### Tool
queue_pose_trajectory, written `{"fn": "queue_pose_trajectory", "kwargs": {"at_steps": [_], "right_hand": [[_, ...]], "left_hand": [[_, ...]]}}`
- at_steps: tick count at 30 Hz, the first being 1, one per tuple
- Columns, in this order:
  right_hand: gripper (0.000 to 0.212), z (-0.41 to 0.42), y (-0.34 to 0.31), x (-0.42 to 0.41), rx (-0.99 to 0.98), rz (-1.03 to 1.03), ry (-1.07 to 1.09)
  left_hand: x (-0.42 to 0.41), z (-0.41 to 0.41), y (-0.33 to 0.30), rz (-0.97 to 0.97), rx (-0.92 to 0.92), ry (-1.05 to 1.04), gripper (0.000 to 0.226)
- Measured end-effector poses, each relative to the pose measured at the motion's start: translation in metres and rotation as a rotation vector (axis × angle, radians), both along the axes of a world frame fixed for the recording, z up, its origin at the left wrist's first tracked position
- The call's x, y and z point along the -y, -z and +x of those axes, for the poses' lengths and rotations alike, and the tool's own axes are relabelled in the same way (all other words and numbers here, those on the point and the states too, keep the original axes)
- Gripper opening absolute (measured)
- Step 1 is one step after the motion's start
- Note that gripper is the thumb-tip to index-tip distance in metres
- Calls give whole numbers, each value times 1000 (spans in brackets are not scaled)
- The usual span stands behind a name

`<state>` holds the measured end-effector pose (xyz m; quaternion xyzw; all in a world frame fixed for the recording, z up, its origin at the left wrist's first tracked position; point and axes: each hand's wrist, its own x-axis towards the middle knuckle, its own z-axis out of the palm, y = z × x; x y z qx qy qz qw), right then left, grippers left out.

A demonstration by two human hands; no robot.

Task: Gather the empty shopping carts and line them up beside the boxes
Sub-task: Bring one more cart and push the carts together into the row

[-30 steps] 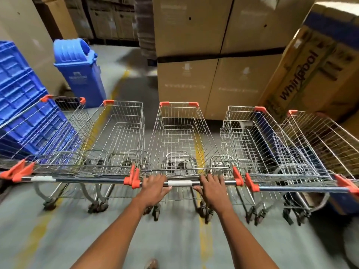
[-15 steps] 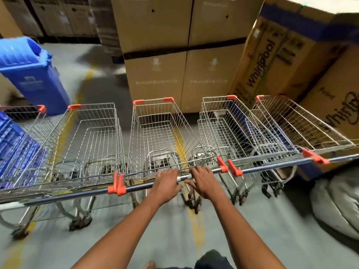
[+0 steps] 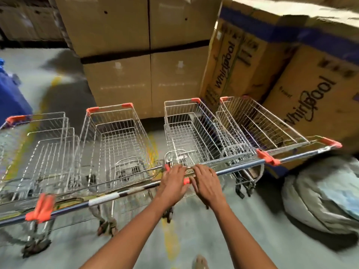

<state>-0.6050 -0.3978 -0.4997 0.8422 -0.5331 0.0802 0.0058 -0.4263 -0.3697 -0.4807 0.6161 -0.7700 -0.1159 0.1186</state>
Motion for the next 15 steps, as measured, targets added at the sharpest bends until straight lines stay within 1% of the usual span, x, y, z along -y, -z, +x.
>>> {"fn": "queue_pose_trajectory", "kwargs": {"at_steps": [1, 4, 6, 7, 9, 12, 14, 15], "right_hand": [[37, -24, 2, 6, -15, -4, 43], [51, -96, 13, 27, -81, 47, 202], [51, -140, 23, 40, -72, 103, 274], [53, -157, 28, 46, -58, 139, 272], [59, -180, 34, 58, -58, 198, 202], [73, -185, 33, 76, -23, 227, 99], [85, -185, 33, 83, 14, 232, 90], [87, -186, 34, 85, 25, 238, 88]], "left_hand": [[5, -18, 1, 10, 37, -8, 64], [25, -63, 12, 105, 173, -48, 62], [33, -79, 21, 162, 239, -116, 61], [34, -82, 24, 168, 246, -149, 61], [34, -82, 31, 143, 224, -188, 59], [35, -78, 36, 77, 186, -201, 57], [39, -79, 34, 96, 158, -197, 59], [41, -80, 32, 117, 166, -189, 63]]}}
